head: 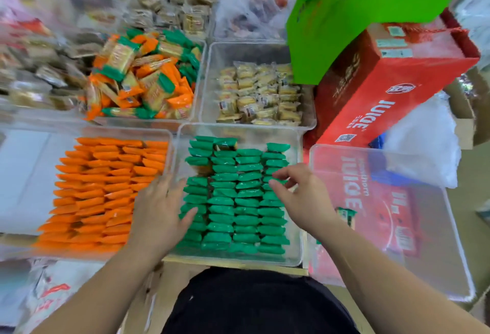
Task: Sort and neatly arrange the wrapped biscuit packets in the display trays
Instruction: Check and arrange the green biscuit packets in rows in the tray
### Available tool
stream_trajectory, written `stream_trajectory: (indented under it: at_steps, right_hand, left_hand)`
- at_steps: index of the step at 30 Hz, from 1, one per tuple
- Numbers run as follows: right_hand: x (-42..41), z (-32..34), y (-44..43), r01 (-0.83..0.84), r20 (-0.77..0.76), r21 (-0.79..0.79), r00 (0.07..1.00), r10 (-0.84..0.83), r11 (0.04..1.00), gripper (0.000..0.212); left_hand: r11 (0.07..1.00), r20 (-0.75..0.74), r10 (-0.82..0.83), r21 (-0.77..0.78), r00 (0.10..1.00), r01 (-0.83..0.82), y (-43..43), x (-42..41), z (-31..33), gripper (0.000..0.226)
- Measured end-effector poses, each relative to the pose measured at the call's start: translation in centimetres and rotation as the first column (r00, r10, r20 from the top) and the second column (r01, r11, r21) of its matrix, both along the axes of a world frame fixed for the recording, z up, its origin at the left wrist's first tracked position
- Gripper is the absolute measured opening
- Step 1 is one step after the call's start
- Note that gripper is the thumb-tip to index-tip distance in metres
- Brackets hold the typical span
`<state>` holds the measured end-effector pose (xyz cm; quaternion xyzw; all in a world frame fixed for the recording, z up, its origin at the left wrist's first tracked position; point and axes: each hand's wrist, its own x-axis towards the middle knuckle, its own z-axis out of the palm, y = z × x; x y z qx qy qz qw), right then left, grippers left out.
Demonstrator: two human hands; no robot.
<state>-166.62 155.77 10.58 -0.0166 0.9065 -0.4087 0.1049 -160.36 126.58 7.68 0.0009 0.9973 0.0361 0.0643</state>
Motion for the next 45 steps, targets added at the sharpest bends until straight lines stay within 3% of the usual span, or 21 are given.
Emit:
stream_trajectory:
  at_steps: [3,10,16,22,27,31,35,38,41,43,45]
  right_hand:
    - [-0.4,-1.0,-4.3,-0.087,-0.004,0.086,0.996,0.088,0.992,0.015]
    - [-4.5,-1.9,-13.1,-0.348,0.107,0.313,0.937,0.331,0.884,0.038]
    - [-7.3,-3.2,-17.8,-0.373,0.2,0.374,0.926,0.319,0.849,0.041]
    - [-7.0,-4.7,-18.9,-0.433,0.167,0.631,0.886,0.433,0.643,0.039]
    - [-6.9,-4.8,-19.4,-0.439,0.145,0.733,0.848,0.51,0.52,0.028]
    - [-6.5,-4.1,-18.6,-0.416,0.095,0.713,0.855,0.509,0.565,0.027]
    - [-5.6,-1.2,-16.6,-0.335,0.02,0.602,0.914,0.406,0.725,0.034]
    - [-3.9,1.7,-14.7,-0.243,-0.065,0.415,0.953,0.295,0.877,0.031]
    - [-1.1,4.5,-12.9,-0.089,-0.041,0.097,0.995,0.093,0.991,0.019]
    - [1.1,6.0,-11.8,-0.028,0.045,-0.086,0.998,0.032,0.996,0.014]
    - [3.5,7.0,-11.0,0.008,0.11,-0.241,0.994,0.019,0.97,0.01]
  left_hand:
    - [0.993,-0.066,-0.031,0.108,0.997,0.038,-3.2,0.3,-2.0,0.058]
    - [0.934,-0.063,-0.088,0.342,0.994,0.104,-5.7,1.8,-5.4,0.074]
    - [0.868,-0.004,-0.048,0.495,0.999,0.044,-6.0,1.8,-6.1,0.067]
    - [0.871,0.059,-0.054,0.491,0.997,0.018,-5.8,1.7,-6.0,0.07]
    - [0.873,0.059,-0.06,0.487,0.996,0.024,-5.9,1.7,-5.9,0.072]
    - [0.874,0.077,-0.074,0.486,0.994,0.028,-6.0,1.5,-5.6,0.071]
    - [0.886,0.106,-0.072,0.464,0.992,0.014,-6.1,1.4,-4.5,0.072]
    - [0.875,0.105,-0.015,0.483,0.994,-0.038,-6.0,1.4,-2.4,0.07]
    - [0.696,0.121,0.174,0.687,0.977,-0.209,-5.3,1.7,0.7,0.053]
    - [0.424,0.274,0.278,0.825,0.921,-0.373,-4.5,1.9,3.5,0.033]
    - [0.178,0.418,0.263,0.865,0.87,-0.469,-3.8,2.2,5.9,0.02]
